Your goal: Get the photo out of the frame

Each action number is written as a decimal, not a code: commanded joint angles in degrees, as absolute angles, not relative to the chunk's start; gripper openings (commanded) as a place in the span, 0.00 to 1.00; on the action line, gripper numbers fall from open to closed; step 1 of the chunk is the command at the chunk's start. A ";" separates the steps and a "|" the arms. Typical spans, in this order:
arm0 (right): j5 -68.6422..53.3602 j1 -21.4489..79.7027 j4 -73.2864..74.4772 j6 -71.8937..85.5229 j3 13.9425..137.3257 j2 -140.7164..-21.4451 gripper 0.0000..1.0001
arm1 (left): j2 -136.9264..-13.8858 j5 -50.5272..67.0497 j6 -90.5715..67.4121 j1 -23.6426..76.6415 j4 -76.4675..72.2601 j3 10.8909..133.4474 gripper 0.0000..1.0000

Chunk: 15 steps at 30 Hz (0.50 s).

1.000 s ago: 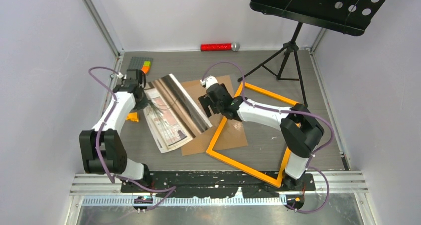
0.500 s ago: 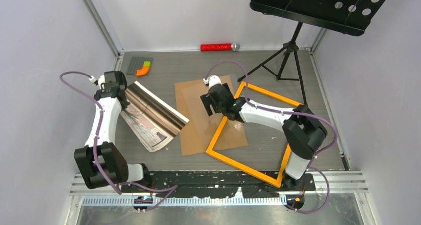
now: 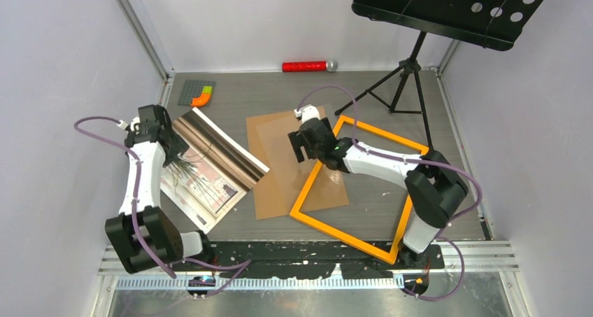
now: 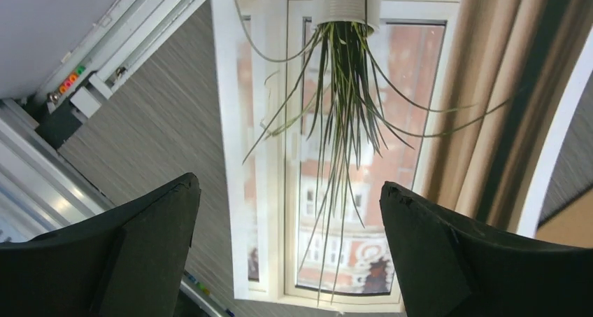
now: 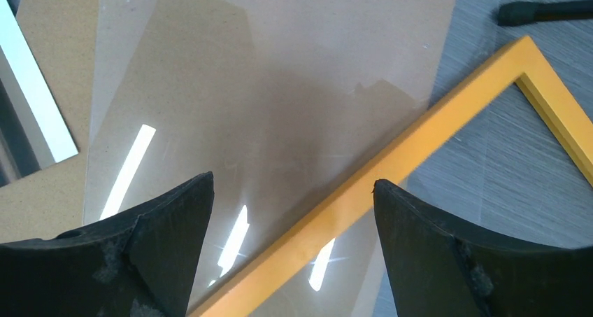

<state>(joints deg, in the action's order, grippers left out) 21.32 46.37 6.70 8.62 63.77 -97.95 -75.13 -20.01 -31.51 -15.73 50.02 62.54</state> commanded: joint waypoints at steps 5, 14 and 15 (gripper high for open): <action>24.14 42.65 0.71 11.80 56.55 -80.16 0.97 | -54.79 -16.19 -35.44 -15.83 53.02 64.72 1.00; 32.64 28.36 0.53 20.67 40.20 -54.45 0.96 | -39.81 37.81 -34.57 -12.29 13.37 43.88 1.00; 35.49 27.17 0.83 20.33 37.58 -52.40 0.96 | -39.30 38.08 -34.74 -11.65 11.90 42.14 1.00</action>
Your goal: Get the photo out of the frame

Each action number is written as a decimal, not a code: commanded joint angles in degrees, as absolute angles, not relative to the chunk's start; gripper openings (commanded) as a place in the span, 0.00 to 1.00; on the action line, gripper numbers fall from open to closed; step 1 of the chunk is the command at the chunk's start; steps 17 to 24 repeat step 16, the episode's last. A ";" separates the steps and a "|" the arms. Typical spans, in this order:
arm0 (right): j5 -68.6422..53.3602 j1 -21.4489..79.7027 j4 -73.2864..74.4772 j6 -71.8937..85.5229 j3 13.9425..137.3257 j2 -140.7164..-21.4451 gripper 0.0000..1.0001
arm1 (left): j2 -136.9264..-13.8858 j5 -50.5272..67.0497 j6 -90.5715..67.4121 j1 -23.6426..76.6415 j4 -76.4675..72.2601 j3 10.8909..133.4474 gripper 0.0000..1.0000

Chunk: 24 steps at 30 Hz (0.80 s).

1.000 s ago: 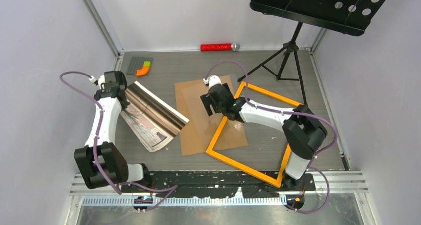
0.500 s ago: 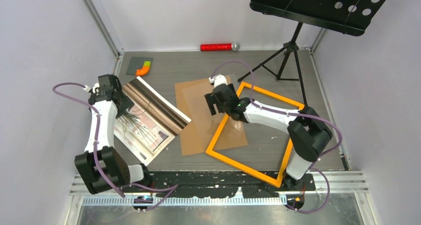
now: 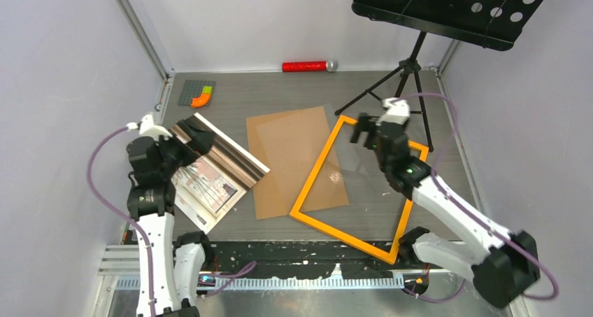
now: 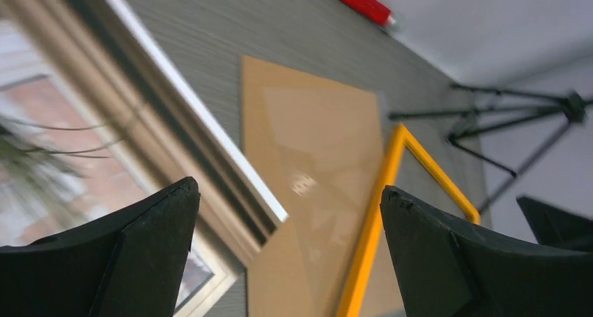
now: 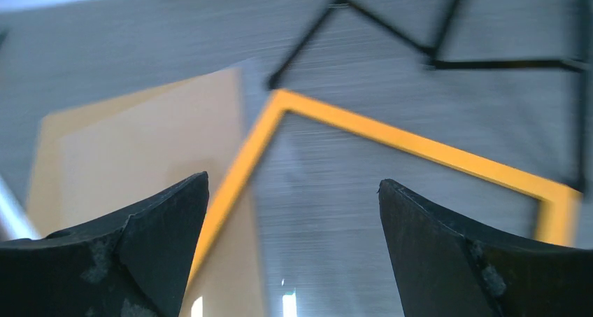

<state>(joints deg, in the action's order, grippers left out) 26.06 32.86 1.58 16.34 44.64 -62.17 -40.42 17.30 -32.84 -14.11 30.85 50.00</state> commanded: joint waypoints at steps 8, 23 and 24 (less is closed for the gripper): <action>46.71 26.70 5.95 13.28 31.76 -37.07 0.96 | -37.82 26.65 -30.04 -11.04 22.13 42.03 1.00; 47.02 26.71 5.79 13.63 31.07 -34.39 0.96 | -34.04 20.95 -27.66 -11.07 24.04 41.81 1.00; 47.02 26.71 5.79 13.63 31.07 -34.39 0.96 | -34.04 20.95 -27.66 -11.07 24.04 41.81 1.00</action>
